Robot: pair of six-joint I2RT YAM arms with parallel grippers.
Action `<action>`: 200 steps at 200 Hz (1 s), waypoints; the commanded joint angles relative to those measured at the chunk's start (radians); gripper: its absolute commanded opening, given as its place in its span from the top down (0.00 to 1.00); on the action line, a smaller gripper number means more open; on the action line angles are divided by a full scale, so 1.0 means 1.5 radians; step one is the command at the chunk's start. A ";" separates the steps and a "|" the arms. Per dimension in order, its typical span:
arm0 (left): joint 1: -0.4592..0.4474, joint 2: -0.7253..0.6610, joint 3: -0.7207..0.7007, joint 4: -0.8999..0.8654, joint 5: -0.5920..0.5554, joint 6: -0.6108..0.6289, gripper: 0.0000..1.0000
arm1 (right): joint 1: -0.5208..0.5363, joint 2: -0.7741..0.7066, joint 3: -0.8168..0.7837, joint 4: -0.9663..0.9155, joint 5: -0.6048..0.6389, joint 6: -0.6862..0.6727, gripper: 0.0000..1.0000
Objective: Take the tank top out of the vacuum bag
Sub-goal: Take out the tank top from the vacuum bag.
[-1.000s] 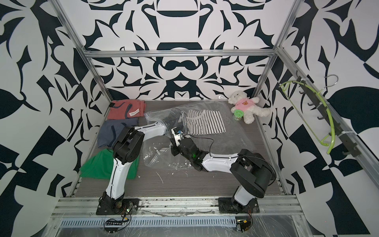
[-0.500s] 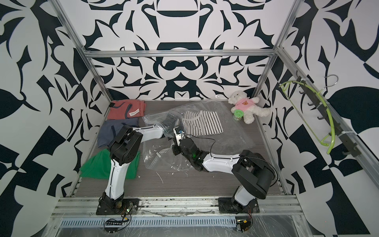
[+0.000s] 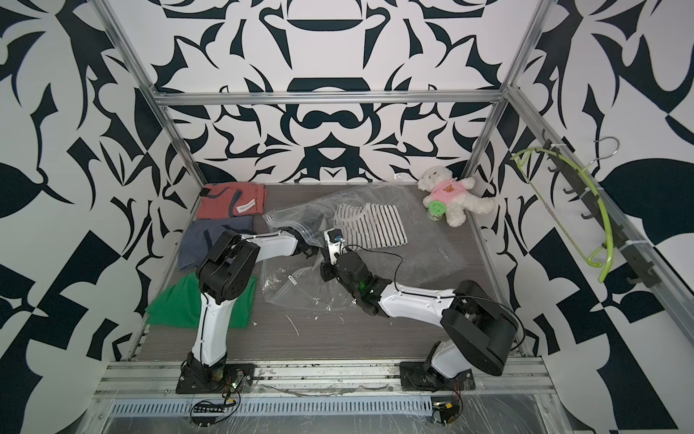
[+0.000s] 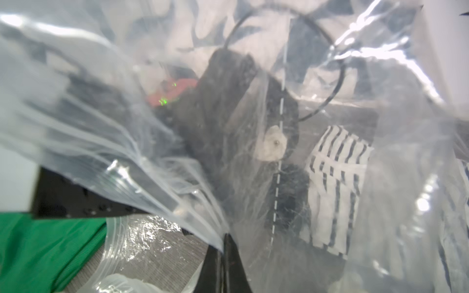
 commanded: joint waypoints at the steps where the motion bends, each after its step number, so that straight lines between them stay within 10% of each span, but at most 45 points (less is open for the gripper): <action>1: 0.003 -0.012 -0.038 -0.016 -0.014 0.021 1.00 | -0.003 -0.038 0.040 -0.021 0.009 0.014 1.00; 200: 0.030 -0.121 -0.131 -0.029 -0.014 0.063 1.00 | -0.060 0.077 0.255 -0.372 0.073 0.221 1.00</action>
